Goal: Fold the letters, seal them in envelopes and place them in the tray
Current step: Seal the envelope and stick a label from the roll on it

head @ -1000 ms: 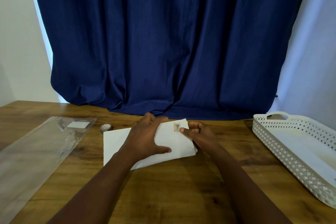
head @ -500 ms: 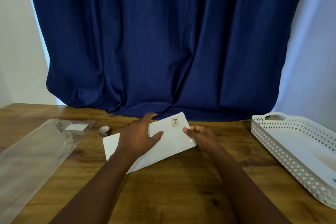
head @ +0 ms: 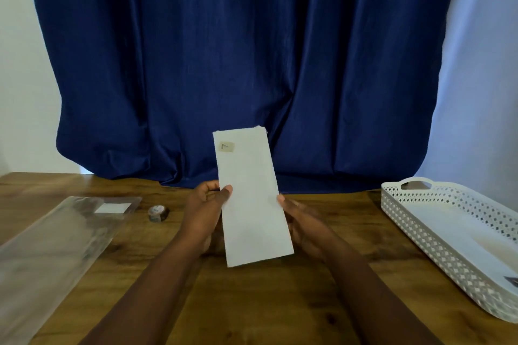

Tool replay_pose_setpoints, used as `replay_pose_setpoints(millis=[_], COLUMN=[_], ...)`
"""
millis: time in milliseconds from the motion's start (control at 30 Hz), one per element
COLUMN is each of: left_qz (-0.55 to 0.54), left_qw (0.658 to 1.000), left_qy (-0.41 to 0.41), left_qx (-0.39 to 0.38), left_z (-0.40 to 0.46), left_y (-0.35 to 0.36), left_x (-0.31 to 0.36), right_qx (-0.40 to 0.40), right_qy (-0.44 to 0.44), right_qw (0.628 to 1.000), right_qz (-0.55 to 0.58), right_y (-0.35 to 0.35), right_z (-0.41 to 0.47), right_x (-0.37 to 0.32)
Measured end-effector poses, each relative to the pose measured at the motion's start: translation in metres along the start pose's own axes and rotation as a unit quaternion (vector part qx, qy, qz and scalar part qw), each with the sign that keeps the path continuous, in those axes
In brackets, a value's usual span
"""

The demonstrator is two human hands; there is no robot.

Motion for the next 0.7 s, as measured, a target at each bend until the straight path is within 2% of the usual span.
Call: replay_pose_setpoints(millis=[67,167,400,467,500,567,600,633,700], left_qz=[-0.038,-0.038,0.004,0.014,0.023,0.058,0.081,0.107,0.160], left_qw=[0.998,0.994,0.991,0.992,0.992,0.987,0.979,0.966,0.937], left_qy=[-0.056,-0.100,-0.109,-0.097,-0.087,-0.075,-0.075,-0.079,-0.087], left_qx=[-0.009,-0.034,-0.073,-0.085,-0.091,-0.132,-0.174,-0.223,-0.299], left_z=[-0.004,-0.008,-0.014,-0.014,-0.015,-0.015,-0.017,-0.019,-0.023], left_y=[0.005,0.010,0.016,0.018,0.018,0.020,0.022,0.025,0.030], left_x=[-0.010,-0.020,-0.030,-0.030,-0.028,-0.024,-0.022,-0.020,-0.017], right_qx=[0.027,0.079,0.080,0.127,0.182,0.281,0.289,0.274,0.225], right_qy=[-0.002,0.002,0.040,0.020,-0.011,-0.116,-0.169,-0.208,-0.228], right_qw=[1.000,0.993,0.994,0.990,0.981,0.927,0.883,0.823,0.669], right_qz=[-0.013,-0.089,-0.070,-0.051,-0.072,-0.219,-0.329,-0.452,-0.671], right_y=[-0.001,-0.015,-0.019,-0.019,-0.023,-0.034,-0.037,-0.036,-0.028], right_z=[0.001,0.004,-0.003,-0.007,-0.012,-0.027,-0.035,-0.041,-0.049], right_x=[-0.001,0.002,0.005,-0.005,-0.015,-0.045,-0.060,-0.073,-0.094])
Point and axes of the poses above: each hand's wrist, its own z-axis towards the middle knuckle, its own y-axis out of the palm, x = y × z, the point moved 5 cm from there along z, towards the middle knuckle, and after that the axes turned 15 degrees about -z, right-handed, at the moved point
